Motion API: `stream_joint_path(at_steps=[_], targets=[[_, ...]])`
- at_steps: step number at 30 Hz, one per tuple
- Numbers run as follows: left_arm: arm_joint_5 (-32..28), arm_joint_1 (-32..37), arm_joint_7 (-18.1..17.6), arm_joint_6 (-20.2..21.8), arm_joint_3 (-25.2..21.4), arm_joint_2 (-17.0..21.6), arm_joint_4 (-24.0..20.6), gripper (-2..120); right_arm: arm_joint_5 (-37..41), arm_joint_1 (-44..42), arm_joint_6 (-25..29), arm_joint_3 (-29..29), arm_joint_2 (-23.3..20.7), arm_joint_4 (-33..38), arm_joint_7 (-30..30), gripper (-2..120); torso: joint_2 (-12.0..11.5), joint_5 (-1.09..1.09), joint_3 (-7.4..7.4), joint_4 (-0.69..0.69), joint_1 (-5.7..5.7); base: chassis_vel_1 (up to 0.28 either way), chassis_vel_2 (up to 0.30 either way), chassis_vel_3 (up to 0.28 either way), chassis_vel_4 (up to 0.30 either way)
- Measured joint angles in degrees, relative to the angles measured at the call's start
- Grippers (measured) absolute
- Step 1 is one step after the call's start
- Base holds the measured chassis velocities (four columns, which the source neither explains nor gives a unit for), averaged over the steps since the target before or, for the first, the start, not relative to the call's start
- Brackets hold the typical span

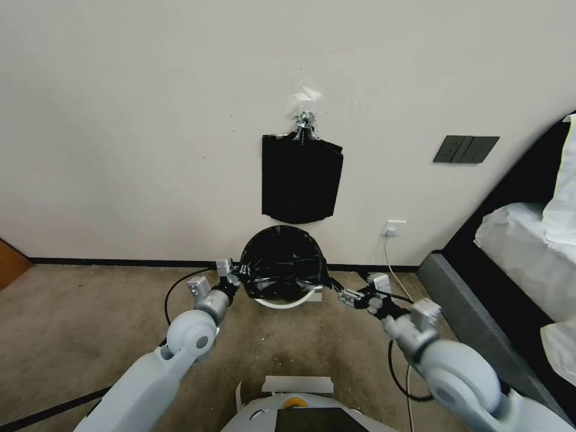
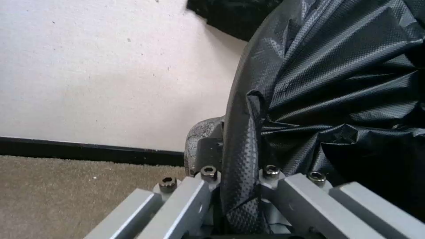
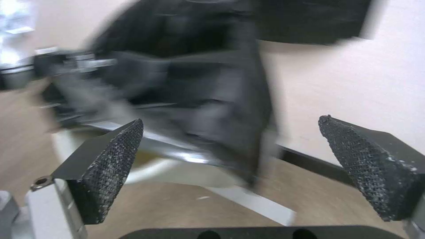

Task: Place a trash bag onto the trash bin.

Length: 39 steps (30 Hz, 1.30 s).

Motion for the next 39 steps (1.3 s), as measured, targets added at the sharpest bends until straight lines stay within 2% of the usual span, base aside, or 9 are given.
stream_joint_path(at_steps=[2, 6, 8, 11, 16, 24, 26, 31, 39], targets=[[1.52, 0.70, 0.05, 0.30, 0.37, -0.04, -0.61, 1, -3.89, 1.92, -0.04, -3.81, -0.73, -0.01, -2.76, 100, 0.00, 0.00, 0.00, 0.00, 0.00, 0.000, 0.000, 0.000, 0.000], [4.36, 1.66, 0.53, 0.44, 0.84, -0.02, -1.18, 1, -4.45, 5.32, -1.15, -7.58, -1.02, -0.10, -3.80, 100, 0.00, 0.00, 0.00, 0.00, 0.00, 0.000, 0.000, 0.000, 0.000], [4.86, 1.85, 0.68, 0.44, 0.88, -0.04, -1.24, 1, -4.35, 5.84, -1.39, -7.99, -1.03, -0.11, -3.86, 100, 0.00, 0.00, 0.00, 0.00, 0.00, 0.000, 0.000, 0.000, 0.000], [9.88, 3.23, 2.13, 0.60, 1.15, -0.55, -1.37, 1, -2.75, 8.86, -3.07, -9.96, -1.36, -0.22, -4.00, 98, 0.00, 0.00, 0.00, 0.00, 0.00, 0.000, 0.000, 0.000, 0.000], [12.31, 3.86, 2.87, 1.28, 1.55, -1.72, -1.62, 1, -2.51, 9.86, -3.79, -10.59, -1.68, -0.27, -4.36, 93, 0.00, 0.00, 0.00, 0.00, 0.00, 0.000, 0.000, 0.000, 0.000], [12.58, 3.47, 2.96, 1.97, 2.18, -1.81, -2.26, 1, -3.99, 10.54, -5.35, -12.16, -2.55, -0.33, -5.94, 67, 0.00, 0.00, 0.00, -0.01, 0.00, 0.000, 0.000, 0.000, 0.000], [12.50, 3.64, 2.96, 2.08, 2.18, -1.56, -2.74, 1, -5.04, 10.88, -5.71, -12.84, -2.74, -0.51, -6.02, 57, 0.00, 0.00, 0.00, -0.01, 0.00, 0.000, 0.000, 0.000, 0.000], [12.34, 4.04, 2.96, 2.10, 2.02, -1.40, -3.16, 1, -6.97, 11.28, -5.00, -13.23, -2.74, -1.07, -4.97, 45, 0.00, 0.00, 0.00, 0.00, 0.00, 0.000, 0.000, 0.000, 0.000], [12.34, 4.55, 2.95, 2.35, 2.25, -2.23, -3.83, 1, -10.83, 9.13, -4.25, -12.47, -3.71, -1.65, -6.05, 12, 0.00, 0.00, 0.00, -0.01, 0.00, 0.000, 0.000, 0.000, 0.000]])
